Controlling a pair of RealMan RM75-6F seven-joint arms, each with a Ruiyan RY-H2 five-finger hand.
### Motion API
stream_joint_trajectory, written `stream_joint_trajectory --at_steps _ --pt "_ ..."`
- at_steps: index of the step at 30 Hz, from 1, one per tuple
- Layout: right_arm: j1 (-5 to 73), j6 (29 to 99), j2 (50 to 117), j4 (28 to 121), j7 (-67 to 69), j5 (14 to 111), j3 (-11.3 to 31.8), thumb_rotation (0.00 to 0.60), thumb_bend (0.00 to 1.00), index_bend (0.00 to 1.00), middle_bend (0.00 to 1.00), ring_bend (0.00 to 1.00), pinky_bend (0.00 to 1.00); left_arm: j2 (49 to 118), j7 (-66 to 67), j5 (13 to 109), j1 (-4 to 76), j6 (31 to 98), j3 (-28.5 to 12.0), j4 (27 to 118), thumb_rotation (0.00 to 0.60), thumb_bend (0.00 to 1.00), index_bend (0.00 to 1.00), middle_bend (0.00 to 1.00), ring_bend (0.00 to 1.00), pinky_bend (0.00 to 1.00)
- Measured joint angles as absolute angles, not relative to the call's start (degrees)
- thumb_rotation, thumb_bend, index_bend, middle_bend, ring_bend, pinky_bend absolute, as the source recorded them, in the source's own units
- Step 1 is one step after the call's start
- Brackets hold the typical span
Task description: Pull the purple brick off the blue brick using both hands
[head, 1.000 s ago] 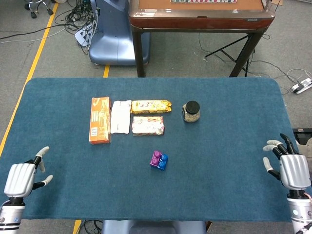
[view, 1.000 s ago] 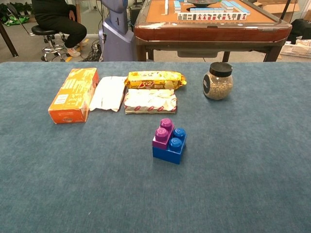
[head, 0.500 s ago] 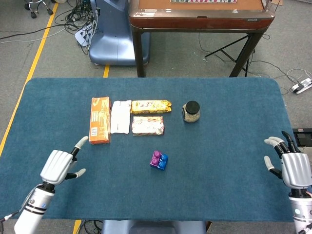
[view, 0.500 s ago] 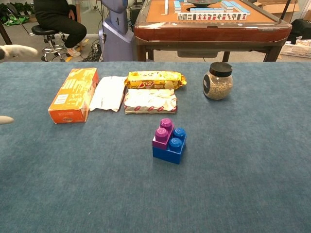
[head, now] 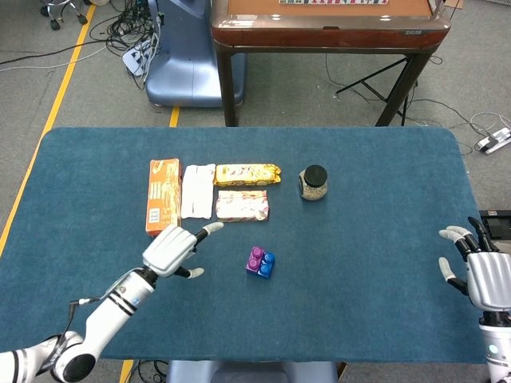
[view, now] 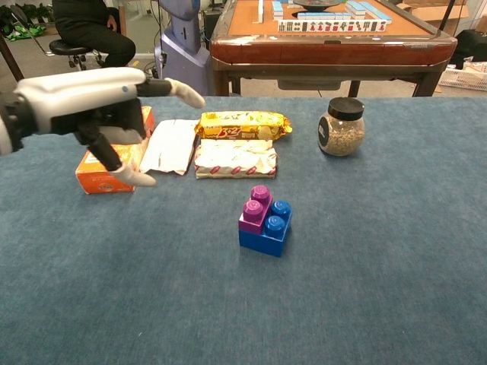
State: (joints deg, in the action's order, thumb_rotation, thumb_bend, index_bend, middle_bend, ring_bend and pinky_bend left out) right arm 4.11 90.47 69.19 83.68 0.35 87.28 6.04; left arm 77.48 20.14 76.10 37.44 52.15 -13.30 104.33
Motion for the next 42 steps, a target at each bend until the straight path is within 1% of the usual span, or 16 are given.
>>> stream_joint_trajectory --at_steps 9,17,25,29,36,42 --pt "3.8 91.0 68.3 83.9 0.9 87.7 6.0 0.600 0.32 0.32 0.31 0.31 0.52 83.5 28.4 65.9 45.5 46.7 -13.8 101.1 0.600 0.03 0.22 1.00 0.91 1.00" --pt "4.0 89.9 69.0 82.2 2.2 87.0 5.9 0.600 0.32 0.32 0.31 0.31 0.52 88.3 34.7 56.5 52.8 45.1 -13.9 97.5 0.600 0.03 0.23 1.00 0.92 1.00" --pt "4.3 89.5 69.7 80.6 3.8 87.0 6.0 0.600 0.32 0.32 0.31 0.31 0.52 88.7 38.5 45.1 58.4 44.3 -13.8 97.4 0.600 0.03 0.23 1.00 0.92 1.00" --pt "4.3 89.6 69.9 80.2 4.3 87.1 6.0 0.600 0.32 0.32 0.31 0.31 0.52 88.8 40.6 39.3 62.8 44.6 -13.1 97.7 0.600 0.03 0.24 1.00 0.92 1.00" --pt "4.3 89.0 70.0 79.3 5.3 86.4 6.0 0.600 0.32 0.32 0.31 0.31 0.52 90.2 42.0 34.2 67.1 45.7 -11.3 96.5 0.600 0.03 0.23 1.00 0.94 1.00" --pt "4.3 88.6 70.2 78.8 5.6 86.2 5.9 0.600 0.32 0.32 0.31 0.31 0.52 91.2 41.9 30.9 69.3 46.5 -10.4 94.8 0.600 0.03 0.23 1.00 0.94 1.00"
